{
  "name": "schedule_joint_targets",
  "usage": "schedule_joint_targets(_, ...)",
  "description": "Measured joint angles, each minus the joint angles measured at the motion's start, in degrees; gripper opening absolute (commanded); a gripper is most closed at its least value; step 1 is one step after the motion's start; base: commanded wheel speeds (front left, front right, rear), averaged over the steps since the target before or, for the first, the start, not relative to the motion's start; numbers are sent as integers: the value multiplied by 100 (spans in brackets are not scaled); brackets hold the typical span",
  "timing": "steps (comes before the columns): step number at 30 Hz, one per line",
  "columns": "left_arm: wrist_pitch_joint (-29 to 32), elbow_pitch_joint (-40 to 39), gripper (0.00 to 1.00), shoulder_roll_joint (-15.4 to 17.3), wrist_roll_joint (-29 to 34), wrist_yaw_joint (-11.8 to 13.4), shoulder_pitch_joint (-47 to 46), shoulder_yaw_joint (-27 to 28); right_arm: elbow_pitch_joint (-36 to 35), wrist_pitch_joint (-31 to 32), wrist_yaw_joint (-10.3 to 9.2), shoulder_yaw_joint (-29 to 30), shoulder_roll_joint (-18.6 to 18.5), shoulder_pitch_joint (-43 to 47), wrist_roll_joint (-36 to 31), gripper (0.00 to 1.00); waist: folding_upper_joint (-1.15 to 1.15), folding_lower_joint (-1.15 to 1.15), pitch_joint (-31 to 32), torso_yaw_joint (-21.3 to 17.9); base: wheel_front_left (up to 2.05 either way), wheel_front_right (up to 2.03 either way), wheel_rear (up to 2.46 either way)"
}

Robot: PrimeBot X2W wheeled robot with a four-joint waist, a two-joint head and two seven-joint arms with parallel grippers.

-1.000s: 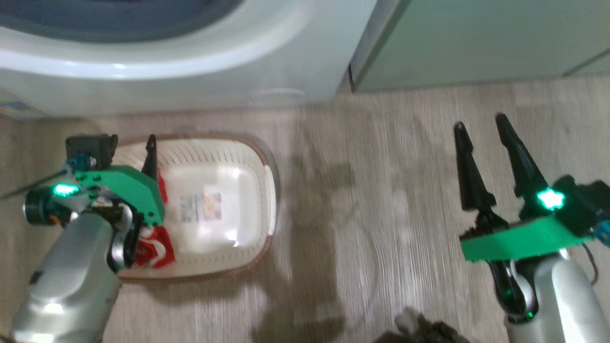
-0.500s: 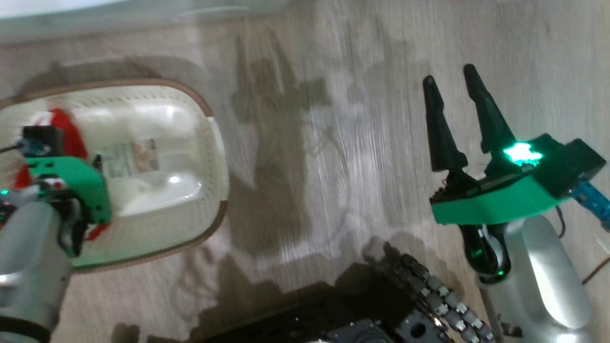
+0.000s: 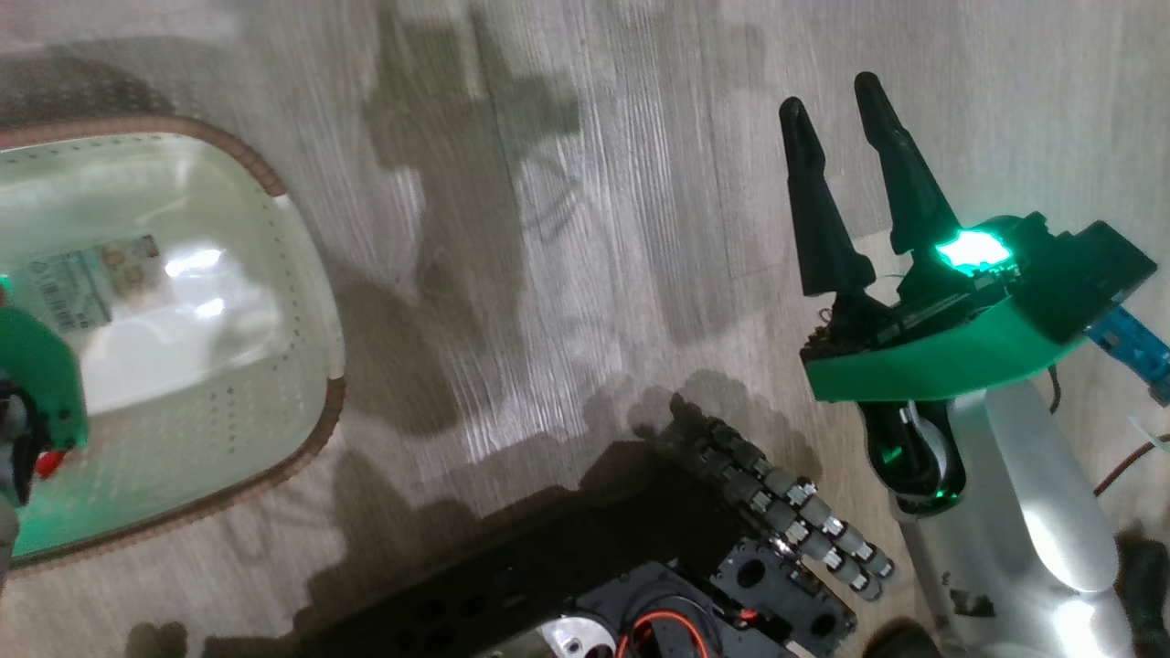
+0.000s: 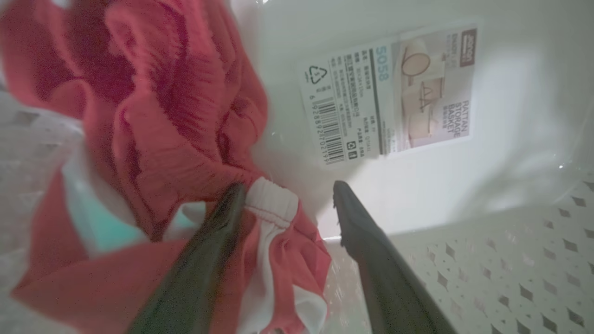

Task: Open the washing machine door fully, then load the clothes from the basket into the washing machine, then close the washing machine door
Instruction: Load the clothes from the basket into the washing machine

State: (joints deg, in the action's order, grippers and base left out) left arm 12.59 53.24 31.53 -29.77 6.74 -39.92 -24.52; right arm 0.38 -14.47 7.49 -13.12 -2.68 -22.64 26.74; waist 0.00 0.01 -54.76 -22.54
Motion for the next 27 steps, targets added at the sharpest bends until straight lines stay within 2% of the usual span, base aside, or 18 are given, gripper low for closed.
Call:
schedule_joint_targets(8,293,8,100,163,-107,66,-1,41,-53,0,0,-67,2,-25,76,100,0,0,-253,-165,0,0,0)
schedule_joint_targets(9,309,4,81,167,-107,98,-1,40,-64,0,0,-69,2,-25,85,100,0,-1,-269,-178,0,0,0)
schedule_joint_targets(11,388,-10,0,167,-108,111,-1,41,-71,0,0,-68,2,-24,99,100,0,-1,-283,-182,0,0,0)
schedule_joint_targets(19,400,-126,0,58,-207,260,-19,41,-54,0,0,-24,2,-25,52,100,0,-1,-75,-87,0,0,0)
schedule_joint_targets(27,-394,-638,0,-337,-367,307,206,97,-31,0,0,278,1,33,-177,100,0,-1,468,165,0,0,0)
